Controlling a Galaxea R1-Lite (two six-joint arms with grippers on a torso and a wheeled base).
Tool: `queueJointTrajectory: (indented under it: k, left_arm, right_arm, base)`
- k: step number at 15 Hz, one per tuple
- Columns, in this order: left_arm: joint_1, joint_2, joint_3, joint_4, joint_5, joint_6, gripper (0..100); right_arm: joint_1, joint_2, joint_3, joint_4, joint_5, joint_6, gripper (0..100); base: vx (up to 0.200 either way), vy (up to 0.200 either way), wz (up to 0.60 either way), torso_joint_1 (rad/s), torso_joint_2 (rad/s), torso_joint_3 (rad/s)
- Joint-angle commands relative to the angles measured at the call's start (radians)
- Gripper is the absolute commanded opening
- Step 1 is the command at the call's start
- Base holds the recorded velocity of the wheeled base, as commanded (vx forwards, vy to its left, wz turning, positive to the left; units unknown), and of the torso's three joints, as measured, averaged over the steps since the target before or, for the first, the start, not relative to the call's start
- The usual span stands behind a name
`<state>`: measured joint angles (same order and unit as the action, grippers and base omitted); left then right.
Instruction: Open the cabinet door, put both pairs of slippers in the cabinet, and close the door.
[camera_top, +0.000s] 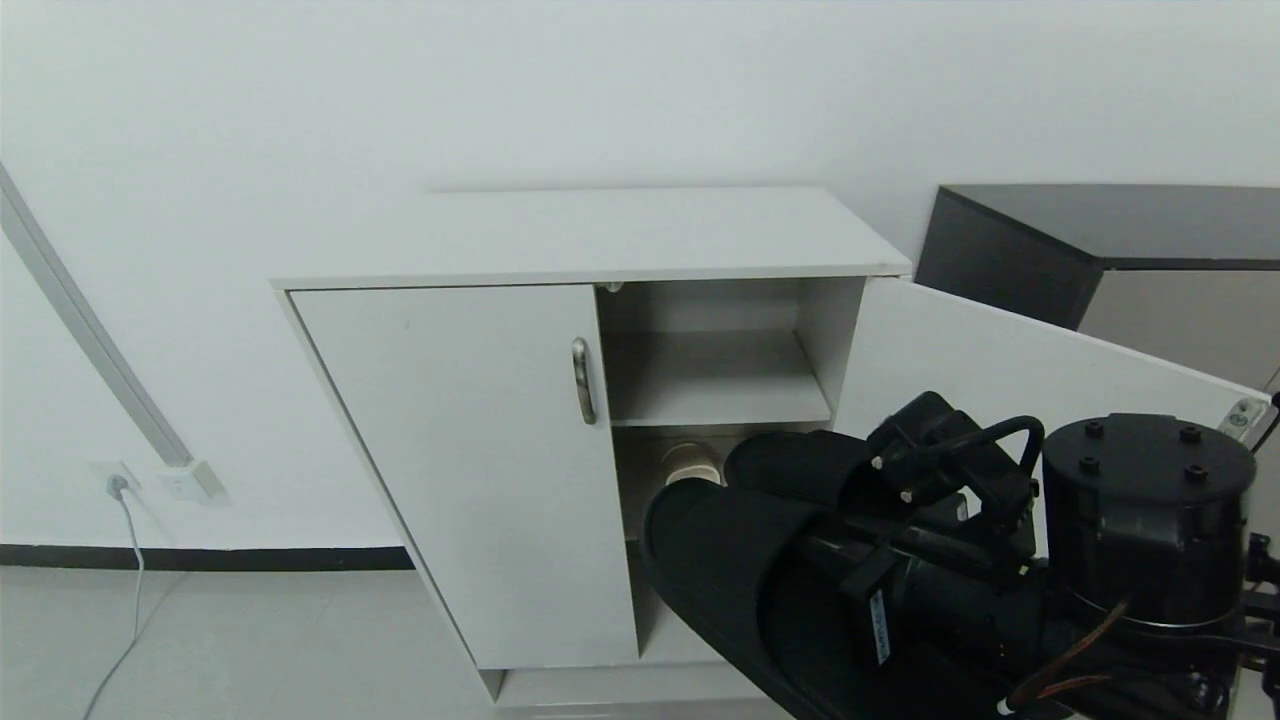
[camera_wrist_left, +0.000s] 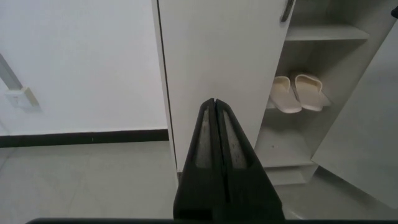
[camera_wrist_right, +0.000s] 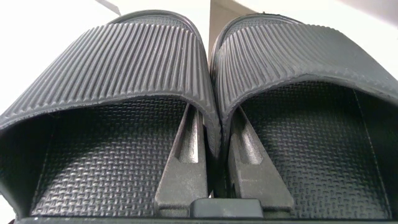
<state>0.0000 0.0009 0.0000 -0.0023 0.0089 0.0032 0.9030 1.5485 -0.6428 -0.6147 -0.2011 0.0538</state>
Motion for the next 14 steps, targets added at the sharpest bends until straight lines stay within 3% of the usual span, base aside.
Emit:
queueJointTrajectory:
  k: [1, 10, 14]
  left_arm:
    - [0.0, 0.001, 0.0, 0.001, 0.0, 0.0, 0]
    - [0.0, 0.001, 0.0, -0.001, -0.001, 0.0, 0]
    - [0.0, 0.001, 0.0, -0.001, -0.001, 0.0, 0]
  right_arm:
    - [0.001, 0.002, 0.0, 0.0, 0.0, 0.0, 0]
    - [0.001, 0.002, 0.005, 0.0, 0.0, -0.002, 0]
    - [0.001, 0.018, 0.008, -0.022, 0.0, -0.002, 0]
  base:
    - [0.0, 0.0, 0.0, -0.129, 0.47, 0.334]
    - [0.0, 0.0, 0.0, -0.079, 0.45, 0.366]
    - [0.0, 0.0, 0.0, -0.005, 0.16, 0.159]
